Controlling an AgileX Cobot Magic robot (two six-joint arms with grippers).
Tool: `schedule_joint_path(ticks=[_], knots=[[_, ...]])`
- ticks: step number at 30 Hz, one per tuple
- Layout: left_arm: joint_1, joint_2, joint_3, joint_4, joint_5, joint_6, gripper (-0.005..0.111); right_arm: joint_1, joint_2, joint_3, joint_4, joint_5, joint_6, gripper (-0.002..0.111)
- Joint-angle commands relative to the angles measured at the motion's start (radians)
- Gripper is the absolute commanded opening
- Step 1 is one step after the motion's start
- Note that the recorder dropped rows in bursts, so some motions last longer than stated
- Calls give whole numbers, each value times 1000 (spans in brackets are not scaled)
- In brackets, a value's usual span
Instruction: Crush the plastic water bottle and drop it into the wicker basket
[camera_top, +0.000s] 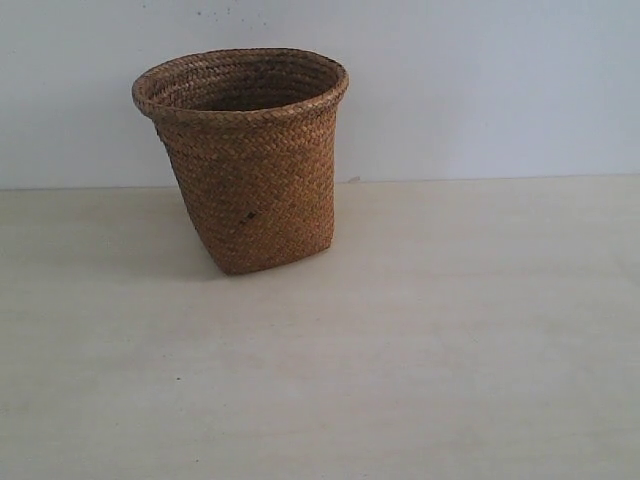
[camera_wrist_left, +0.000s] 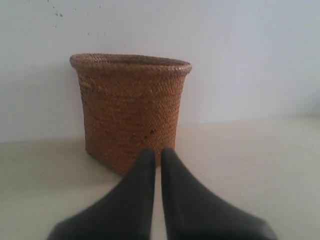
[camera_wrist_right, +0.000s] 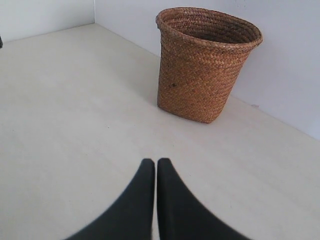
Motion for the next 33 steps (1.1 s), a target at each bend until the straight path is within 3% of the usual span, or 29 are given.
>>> schedule_joint_path(ticks=[1, 7, 16, 19, 24, 33], knots=[[-1, -4, 15, -13, 35, -7, 4, -1, -2, 5, -2, -4, -1, 0], [41, -4, 15, -13, 138, -2, 4, -1, -2, 5, 0, -4, -1, 0], [312, -4, 15, 6, 229, -2, 4, -1, -2, 5, 0, -4, -1, 0], [373, -4, 15, 6, 232, -2, 4, -1, -2, 5, 0, -4, -1, 0], [422, -4, 15, 6, 233, 48, 4, -1, -2, 5, 0, -4, -1, 0], [423, -4, 15, 3, 235, 178, 4, -1, -2, 5, 0, -4, -1, 0]])
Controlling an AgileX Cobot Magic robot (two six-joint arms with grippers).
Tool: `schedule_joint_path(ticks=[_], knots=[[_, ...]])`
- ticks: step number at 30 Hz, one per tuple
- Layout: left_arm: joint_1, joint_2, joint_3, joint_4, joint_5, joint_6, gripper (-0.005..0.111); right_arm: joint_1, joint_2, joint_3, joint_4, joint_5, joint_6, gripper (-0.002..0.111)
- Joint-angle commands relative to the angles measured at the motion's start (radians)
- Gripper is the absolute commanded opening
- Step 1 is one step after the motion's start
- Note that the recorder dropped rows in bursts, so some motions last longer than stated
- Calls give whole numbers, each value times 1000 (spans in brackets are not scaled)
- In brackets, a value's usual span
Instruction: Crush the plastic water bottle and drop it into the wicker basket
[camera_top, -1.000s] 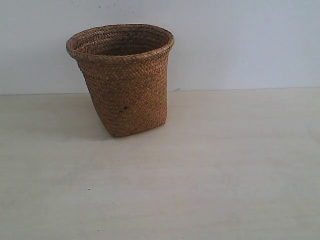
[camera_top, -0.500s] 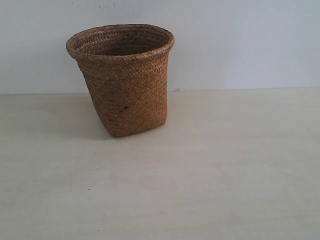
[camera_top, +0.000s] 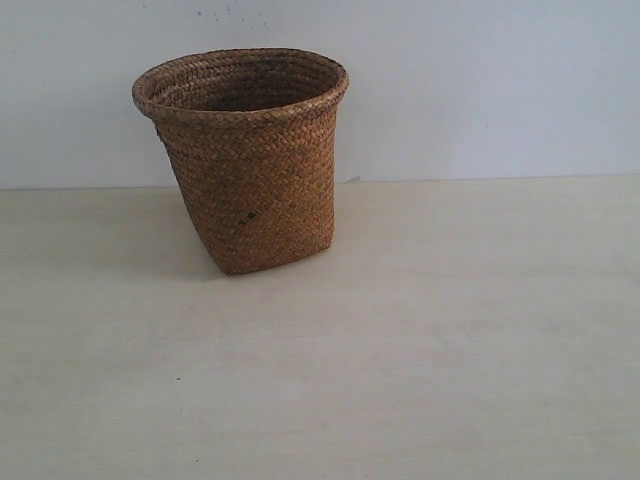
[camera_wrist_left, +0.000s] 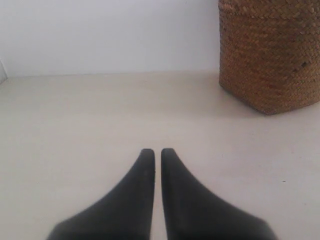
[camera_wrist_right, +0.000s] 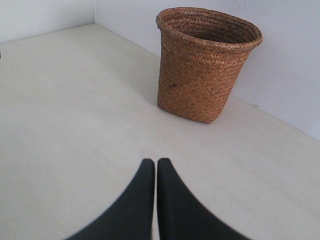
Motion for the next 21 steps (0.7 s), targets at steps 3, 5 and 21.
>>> schedule_joint_path(ticks=[3, 5, 21], knots=[[3, -4, 4, -53, 8, -1, 4, -1, -2, 5, 0, -4, -1, 0], [3, -4, 4, -95, 8, -48, 4, -1, -2, 5, 0, -4, -1, 0], [3, -4, 4, -190, 2, 169, 4, -1, -2, 5, 0, -4, 3, 0]])
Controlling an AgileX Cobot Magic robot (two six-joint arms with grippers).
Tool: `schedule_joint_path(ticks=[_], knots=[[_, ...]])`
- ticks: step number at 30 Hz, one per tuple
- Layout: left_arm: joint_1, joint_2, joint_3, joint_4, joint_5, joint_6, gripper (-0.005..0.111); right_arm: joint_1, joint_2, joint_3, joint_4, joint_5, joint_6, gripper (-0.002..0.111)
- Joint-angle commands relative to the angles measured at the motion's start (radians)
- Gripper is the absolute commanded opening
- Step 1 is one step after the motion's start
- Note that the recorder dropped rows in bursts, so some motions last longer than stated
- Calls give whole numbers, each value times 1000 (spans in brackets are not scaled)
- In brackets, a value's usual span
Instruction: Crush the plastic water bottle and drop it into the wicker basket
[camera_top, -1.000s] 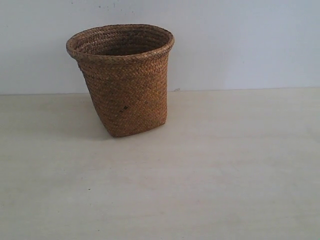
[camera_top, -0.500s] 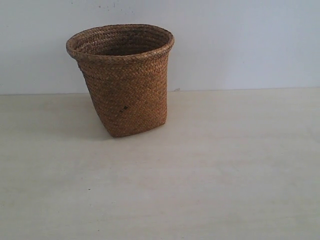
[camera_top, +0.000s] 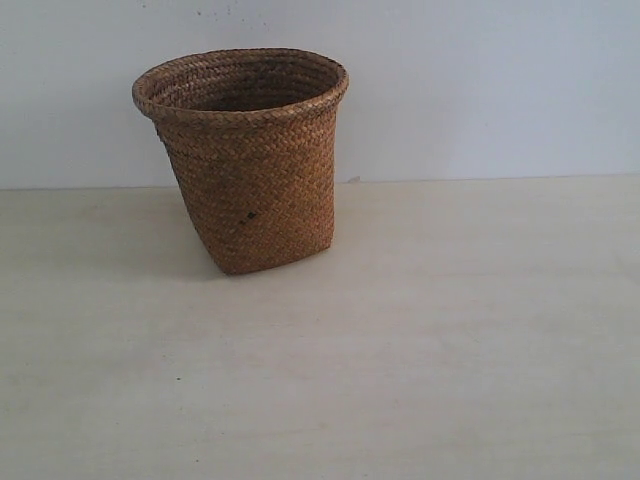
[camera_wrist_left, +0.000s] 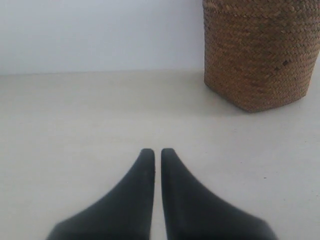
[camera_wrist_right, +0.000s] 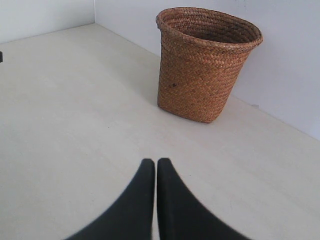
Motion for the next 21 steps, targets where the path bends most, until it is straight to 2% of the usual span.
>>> schedule_joint_path(ticks=[1, 21], knots=[[3, -4, 4, -19, -2, 14, 4, -1, -2, 5, 0, -4, 1, 0], [3, -4, 4, -30, -2, 14, 4, -1, -2, 5, 0, -4, 3, 0]])
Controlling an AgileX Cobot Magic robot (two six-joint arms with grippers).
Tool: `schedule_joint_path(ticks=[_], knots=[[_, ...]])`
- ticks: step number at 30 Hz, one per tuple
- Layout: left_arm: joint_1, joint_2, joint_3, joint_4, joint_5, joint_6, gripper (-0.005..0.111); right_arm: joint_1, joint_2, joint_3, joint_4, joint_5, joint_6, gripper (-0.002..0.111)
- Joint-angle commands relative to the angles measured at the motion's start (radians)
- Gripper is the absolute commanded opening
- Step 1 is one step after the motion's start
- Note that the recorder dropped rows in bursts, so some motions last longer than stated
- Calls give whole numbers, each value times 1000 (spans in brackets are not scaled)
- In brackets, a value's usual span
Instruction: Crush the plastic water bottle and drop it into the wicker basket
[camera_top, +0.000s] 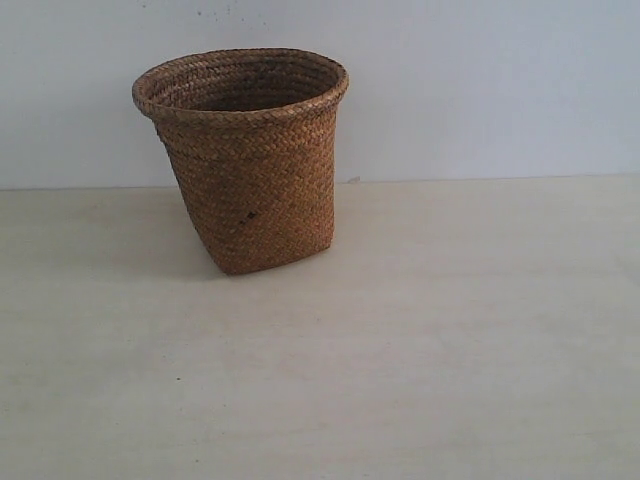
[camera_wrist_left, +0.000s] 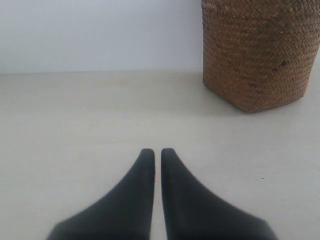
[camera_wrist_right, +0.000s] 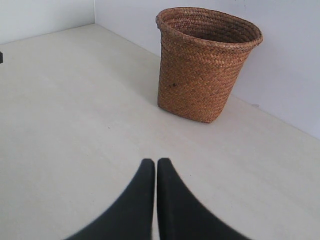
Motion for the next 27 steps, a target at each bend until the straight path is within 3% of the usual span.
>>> schedule_joint_path(ticks=[1, 9, 15, 21, 27], knots=[[3, -4, 4, -15, -2, 6, 4, -1, -2, 5, 0, -4, 2, 0], [3, -4, 4, -12, -2, 6, 4, -1, -2, 5, 0, -6, 2, 0], [3, -4, 4, -12, -2, 6, 4, -10, -2, 23, 18, -160, 4, 0], [3, -4, 4, -12, -2, 6, 4, -119, -2, 238, 14, -472, -79, 0], [3, -4, 4, -12, -2, 6, 4, -301, -6, 463, 14, -738, -66, 0]])
